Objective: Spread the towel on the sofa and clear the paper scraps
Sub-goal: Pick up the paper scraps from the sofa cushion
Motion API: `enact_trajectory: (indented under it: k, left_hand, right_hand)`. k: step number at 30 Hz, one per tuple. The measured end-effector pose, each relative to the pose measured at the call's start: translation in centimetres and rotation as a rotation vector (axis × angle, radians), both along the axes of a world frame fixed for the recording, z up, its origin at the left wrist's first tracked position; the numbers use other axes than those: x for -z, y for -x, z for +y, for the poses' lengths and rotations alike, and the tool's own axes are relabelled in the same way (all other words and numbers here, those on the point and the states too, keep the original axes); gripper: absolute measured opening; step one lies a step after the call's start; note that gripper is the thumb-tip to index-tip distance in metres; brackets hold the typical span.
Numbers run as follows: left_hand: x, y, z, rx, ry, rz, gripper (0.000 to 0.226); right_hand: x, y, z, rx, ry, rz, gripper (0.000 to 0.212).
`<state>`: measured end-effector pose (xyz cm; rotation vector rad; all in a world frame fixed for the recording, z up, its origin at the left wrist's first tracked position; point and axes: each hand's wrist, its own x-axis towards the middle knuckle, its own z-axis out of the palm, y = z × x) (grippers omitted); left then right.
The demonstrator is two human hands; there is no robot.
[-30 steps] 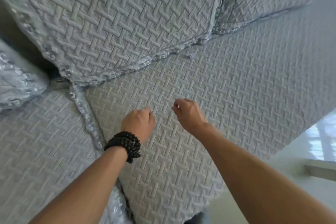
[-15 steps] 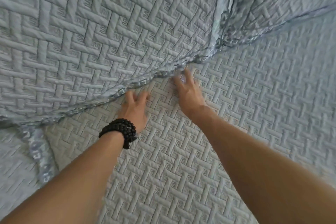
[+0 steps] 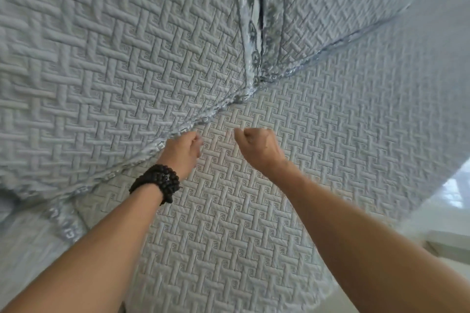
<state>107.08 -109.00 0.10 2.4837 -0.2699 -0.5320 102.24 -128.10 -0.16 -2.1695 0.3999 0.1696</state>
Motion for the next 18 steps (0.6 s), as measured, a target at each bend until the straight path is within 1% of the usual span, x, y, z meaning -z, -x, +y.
enact_trajectory:
  k: [4,5,6,10,12,13,15,18]
  left_hand:
    - [-8.9,2.8,-1.9,0.095,0.147,-0.141,0.049]
    - [-12.0,4.5,-2.4,0.120,0.169,-0.165,0.053]
    - [-13.7,5.6,-2.8,0.120,0.192,-0.161,0.056]
    - [-22.5,14.2,-4.1,0.239,0.266,-0.129,0.058]
    - [-24.8,17.4,-4.6,0.256,0.282,-0.098,0.054]
    - [-26.7,21.1,-5.3,0.328,0.288,-0.097,0.053]
    - [-28.6,24.9,-6.1,0.403,0.297,-0.088,0.052]
    - [-32.0,33.5,-9.0,0.630,0.280,-0.098,0.053]
  right_hand:
    - [-8.9,5.2,0.8,0.182,0.026,-0.076,0.055]
    - [-12.1,7.5,1.0,0.243,0.031,-0.092,0.054]
    - [-13.8,8.8,1.3,0.282,0.023,-0.102,0.053]
    - [-21.8,20.1,3.6,0.578,0.021,-0.116,0.050]
    - [-23.8,25.0,5.2,0.699,0.033,-0.090,0.054]
    - [-25.5,29.7,5.6,0.802,0.073,-0.068,0.056]
    - [-26.8,35.0,6.4,0.893,0.109,-0.032,0.055]
    - [-29.2,45.6,6.7,1.066,0.118,-0.019,0.044]
